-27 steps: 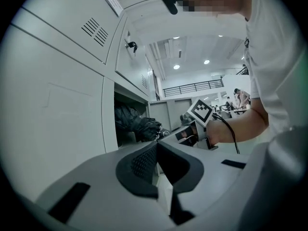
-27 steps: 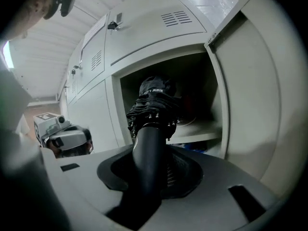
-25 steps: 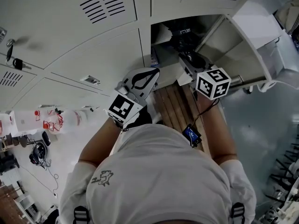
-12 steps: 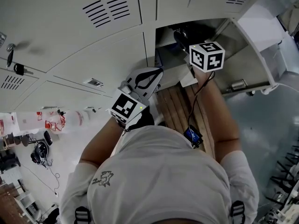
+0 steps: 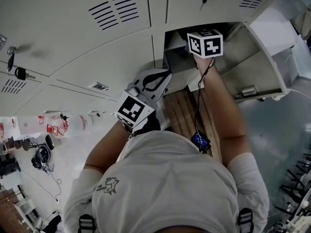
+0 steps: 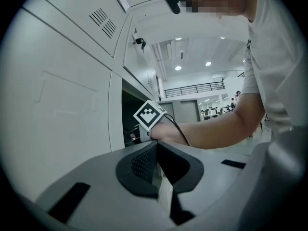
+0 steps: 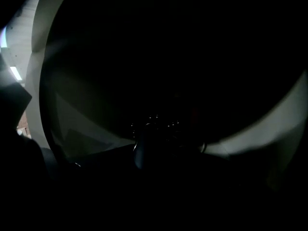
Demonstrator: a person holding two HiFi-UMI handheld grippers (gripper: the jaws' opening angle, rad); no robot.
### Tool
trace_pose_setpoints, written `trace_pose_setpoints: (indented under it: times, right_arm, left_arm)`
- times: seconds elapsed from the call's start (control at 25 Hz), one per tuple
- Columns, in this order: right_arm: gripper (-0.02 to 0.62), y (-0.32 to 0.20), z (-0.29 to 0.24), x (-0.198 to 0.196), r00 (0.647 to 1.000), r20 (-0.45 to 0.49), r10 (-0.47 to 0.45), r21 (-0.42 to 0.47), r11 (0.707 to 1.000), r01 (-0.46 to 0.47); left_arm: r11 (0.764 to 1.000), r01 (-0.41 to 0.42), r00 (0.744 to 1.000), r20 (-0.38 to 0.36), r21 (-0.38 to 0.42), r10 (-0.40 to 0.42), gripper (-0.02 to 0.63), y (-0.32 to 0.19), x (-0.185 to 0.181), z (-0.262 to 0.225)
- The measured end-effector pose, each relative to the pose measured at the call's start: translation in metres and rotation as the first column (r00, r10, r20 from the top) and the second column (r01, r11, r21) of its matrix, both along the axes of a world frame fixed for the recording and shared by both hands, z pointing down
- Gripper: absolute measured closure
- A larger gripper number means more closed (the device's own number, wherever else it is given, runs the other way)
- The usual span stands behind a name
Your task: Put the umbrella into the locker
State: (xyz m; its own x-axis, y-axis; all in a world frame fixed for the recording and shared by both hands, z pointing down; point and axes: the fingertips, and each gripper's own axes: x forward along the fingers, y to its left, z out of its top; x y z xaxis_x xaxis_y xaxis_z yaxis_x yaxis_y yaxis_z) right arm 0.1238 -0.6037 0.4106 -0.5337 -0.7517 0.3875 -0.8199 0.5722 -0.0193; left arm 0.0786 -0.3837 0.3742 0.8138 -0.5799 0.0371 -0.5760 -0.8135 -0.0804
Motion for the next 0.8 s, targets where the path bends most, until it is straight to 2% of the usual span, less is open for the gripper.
trace_pose_setpoints:
  times: [0.56, 0.72, 0.8]
  right_arm:
    - [0.448, -0.019, 0.017, -0.001, 0.997, -0.061, 0.037, -0.039, 0.998, -0.039]
    - [0.432, -0.02, 0.019, -0.001, 0.997, -0.063, 0.051, -0.059, 0.997, -0.055]
    - [0.414, -0.02, 0.018, -0.001, 0.997, -0.051, 0.059, -0.053, 0.997, -0.062]
  left_arm:
    - [1.0, 0.004, 1.0, -0.005, -0.011, -0.004, 0.595, 0.001, 0.005, 0.002]
    - [0.998, -0.032, 0.999, 0.032, 0.045, 0.03, 0.595, 0.003, 0.006, 0.009]
    - [1.0, -0.005, 1.0, 0.009, 0.009, 0.005, 0.595, 0.004, 0.004, 0.006]
